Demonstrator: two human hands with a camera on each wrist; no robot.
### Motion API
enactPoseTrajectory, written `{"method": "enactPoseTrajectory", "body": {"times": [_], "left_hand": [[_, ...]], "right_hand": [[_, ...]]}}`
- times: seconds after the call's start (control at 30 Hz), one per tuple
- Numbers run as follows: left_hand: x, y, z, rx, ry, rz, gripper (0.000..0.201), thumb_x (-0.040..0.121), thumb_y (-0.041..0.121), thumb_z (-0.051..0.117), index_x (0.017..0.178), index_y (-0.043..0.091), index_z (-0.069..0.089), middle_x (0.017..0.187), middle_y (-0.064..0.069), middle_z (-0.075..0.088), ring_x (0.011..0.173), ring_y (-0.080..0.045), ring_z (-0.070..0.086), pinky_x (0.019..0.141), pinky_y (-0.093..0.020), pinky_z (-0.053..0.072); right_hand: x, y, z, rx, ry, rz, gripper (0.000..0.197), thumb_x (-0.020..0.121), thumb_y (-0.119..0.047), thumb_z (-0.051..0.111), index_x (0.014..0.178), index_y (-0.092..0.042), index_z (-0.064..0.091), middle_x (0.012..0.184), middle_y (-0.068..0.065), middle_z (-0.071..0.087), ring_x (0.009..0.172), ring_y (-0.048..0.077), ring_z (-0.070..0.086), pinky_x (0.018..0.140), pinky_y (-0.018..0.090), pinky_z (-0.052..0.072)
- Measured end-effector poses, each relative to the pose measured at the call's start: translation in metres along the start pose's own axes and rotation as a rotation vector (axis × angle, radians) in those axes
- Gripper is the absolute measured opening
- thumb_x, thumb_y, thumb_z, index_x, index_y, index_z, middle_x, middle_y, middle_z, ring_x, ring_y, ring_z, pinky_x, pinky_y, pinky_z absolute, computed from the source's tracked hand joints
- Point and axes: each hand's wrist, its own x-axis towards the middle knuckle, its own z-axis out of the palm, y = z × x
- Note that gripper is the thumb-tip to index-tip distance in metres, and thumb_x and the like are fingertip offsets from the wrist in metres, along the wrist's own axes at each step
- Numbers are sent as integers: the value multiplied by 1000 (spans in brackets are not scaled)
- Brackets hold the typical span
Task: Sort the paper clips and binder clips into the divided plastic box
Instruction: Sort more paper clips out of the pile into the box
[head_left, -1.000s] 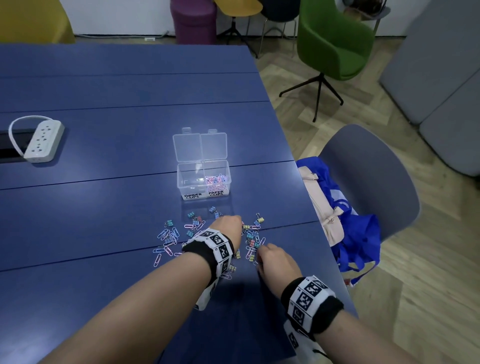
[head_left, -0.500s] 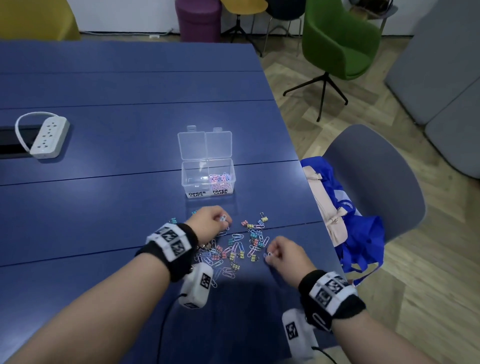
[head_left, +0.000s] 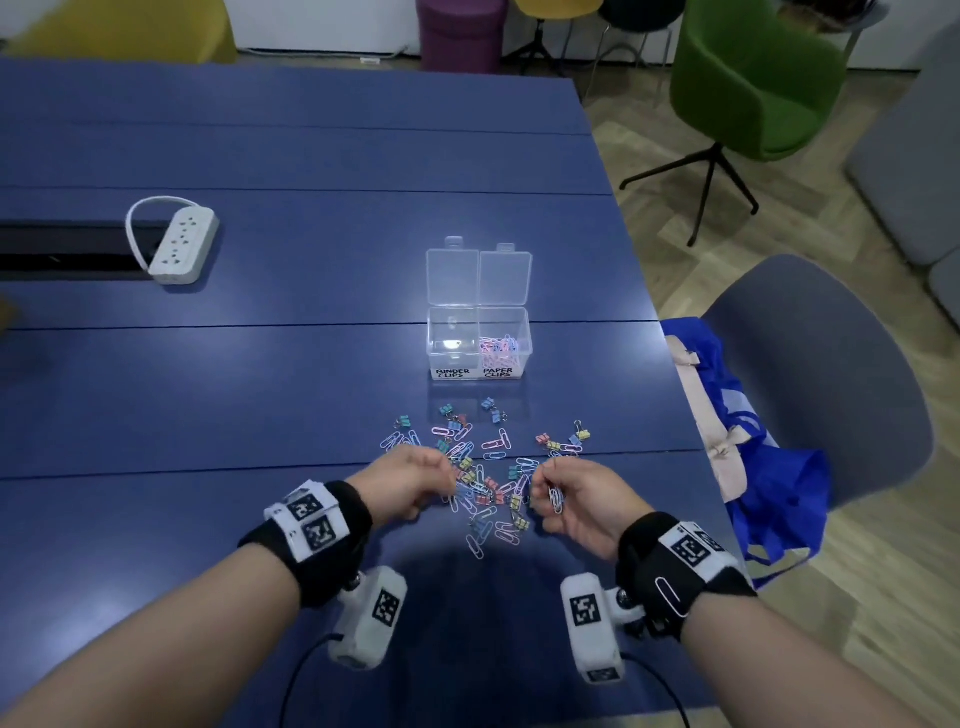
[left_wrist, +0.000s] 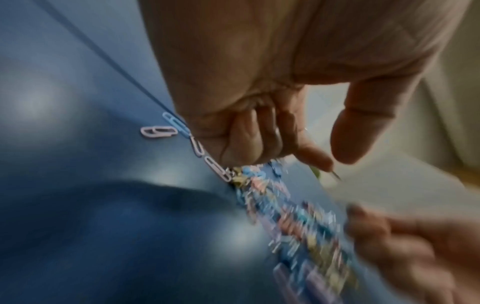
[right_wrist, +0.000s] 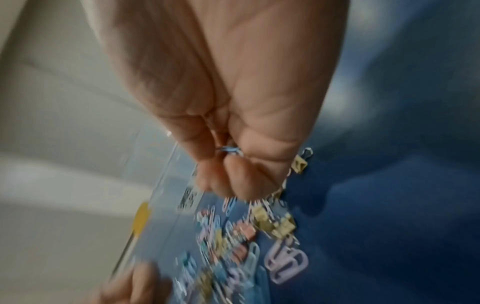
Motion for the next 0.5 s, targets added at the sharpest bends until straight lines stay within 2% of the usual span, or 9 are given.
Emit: {"method": "enactPoseTrajectory", "body": {"times": [0.07,0.1,0.17,0.23,0.27,0.37,0.5], "left_hand": [[-4,-11,7,443,-29,115,11,67,22,70,74,20,61,54,9,46,50,-12,39,53,-21,34],[-8,-14,12,662,-33,161,13,70,26,70,80,25,62,60,9,47,56,-12,42,58,-24,37],[-15,-17,22,1058,-29,264,22,77,34,63,99,31,61,82,10,58,77,-14,53,72,-26,43],[-16,-18,32,1216,-33,347,34,82,37,58,116,31,54,111,8,63,101,-17,57,86,-29,44],[-15,-18,36,1233,-17,364,39,83,38,56,121,29,50,117,6,62,107,-18,57,89,-31,44],[-8,-18,42,1261,49,355,40,85,38,54,121,24,44,117,2,60,108,-22,58,86,-34,45],[-1,-16,44,1295,60,312,37,88,36,51,120,21,44,117,-1,60,108,-25,57,86,-36,45]], "right_hand": [[1,4,9,-291,27,-45,32,85,8,29,72,-11,51,57,3,43,43,11,34,42,20,25],[1,5,13,-540,41,-102,33,86,5,32,70,-15,53,59,2,45,46,13,37,46,24,30],[0,9,17,-1122,47,-235,26,86,-10,41,67,-24,50,67,-4,53,62,16,47,62,30,40],[-4,14,16,-1489,61,-331,9,81,-20,46,73,-26,47,71,-7,56,71,20,51,67,30,41],[-4,17,16,-1567,65,-373,3,78,-23,48,79,-26,47,73,-5,59,73,23,53,66,30,40],[-4,25,17,-1690,78,-449,16,78,-28,51,93,-24,49,86,0,68,84,29,60,65,32,39],[-4,28,24,-1735,109,-438,13,84,-28,53,94,-21,51,95,5,68,90,32,61,67,33,37]]}}
